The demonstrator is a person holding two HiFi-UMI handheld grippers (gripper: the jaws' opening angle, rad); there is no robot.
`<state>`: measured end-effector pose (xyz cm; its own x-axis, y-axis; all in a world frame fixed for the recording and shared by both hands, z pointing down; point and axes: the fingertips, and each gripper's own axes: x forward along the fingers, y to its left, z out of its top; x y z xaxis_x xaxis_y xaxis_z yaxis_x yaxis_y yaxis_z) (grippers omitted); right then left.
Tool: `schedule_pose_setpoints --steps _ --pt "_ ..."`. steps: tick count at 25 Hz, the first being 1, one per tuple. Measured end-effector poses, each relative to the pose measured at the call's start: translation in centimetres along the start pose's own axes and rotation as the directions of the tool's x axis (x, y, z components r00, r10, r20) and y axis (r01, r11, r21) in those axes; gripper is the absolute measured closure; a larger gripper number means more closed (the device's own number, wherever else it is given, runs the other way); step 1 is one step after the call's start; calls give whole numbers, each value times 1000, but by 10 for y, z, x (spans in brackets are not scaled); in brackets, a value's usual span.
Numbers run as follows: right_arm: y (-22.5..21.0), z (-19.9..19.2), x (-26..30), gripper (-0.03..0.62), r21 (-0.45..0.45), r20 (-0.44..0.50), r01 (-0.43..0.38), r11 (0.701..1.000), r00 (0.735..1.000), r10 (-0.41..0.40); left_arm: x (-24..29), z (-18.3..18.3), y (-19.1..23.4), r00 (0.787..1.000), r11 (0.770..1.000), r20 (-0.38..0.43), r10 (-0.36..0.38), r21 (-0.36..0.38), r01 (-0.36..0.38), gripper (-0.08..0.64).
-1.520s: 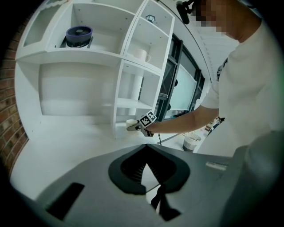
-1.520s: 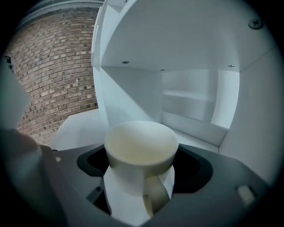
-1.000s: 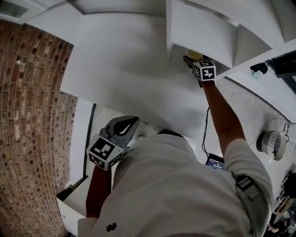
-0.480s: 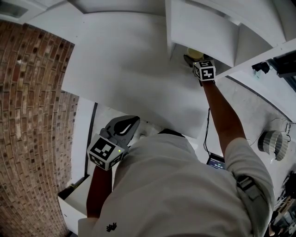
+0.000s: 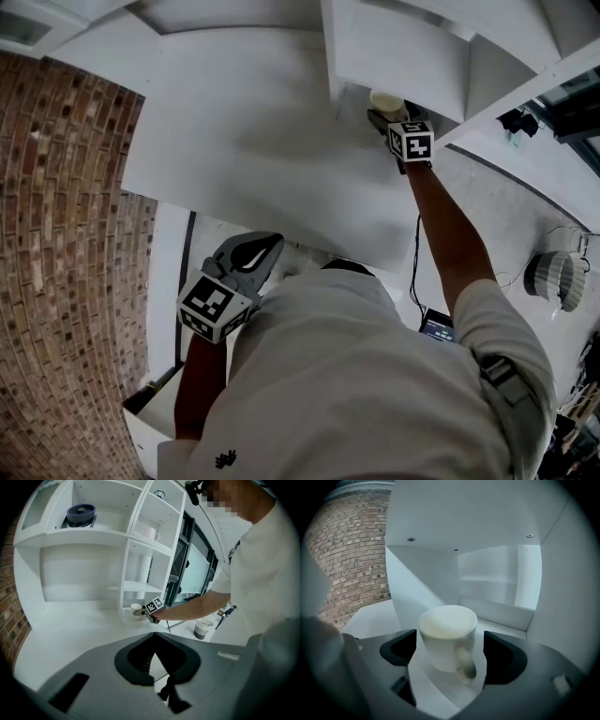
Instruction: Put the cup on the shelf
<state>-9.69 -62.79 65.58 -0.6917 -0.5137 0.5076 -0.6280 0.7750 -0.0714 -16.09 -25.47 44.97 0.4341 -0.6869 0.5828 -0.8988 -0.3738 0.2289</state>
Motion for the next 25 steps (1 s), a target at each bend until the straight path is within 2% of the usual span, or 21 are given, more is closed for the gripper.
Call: schedule_pose_setpoints --steps 10,15,17,20,25 --pt "0 -7 -37 182 75 33 72 995 997 -75 -17 -10 -8 999 999 16 -42 33 42 554" --pt "3 -14 -59 260 102 39 125 987 991 -130 -27 -17 -12 997 997 23 -68 47 67 554" --pt "5 -16 -67 320 112 45 144 983 988 -150 -32 -20 -12 997 996 25 -77 53 75 554" --pt "12 -19 -78 370 118 46 163 980 984 -169 -41 -27 -12 995 994 15 -94 63 93 554" --pt "28 -19 -101 446 114 56 186 976 980 -193 -52 -36 -13 992 985 -7 -125 119 125 554"
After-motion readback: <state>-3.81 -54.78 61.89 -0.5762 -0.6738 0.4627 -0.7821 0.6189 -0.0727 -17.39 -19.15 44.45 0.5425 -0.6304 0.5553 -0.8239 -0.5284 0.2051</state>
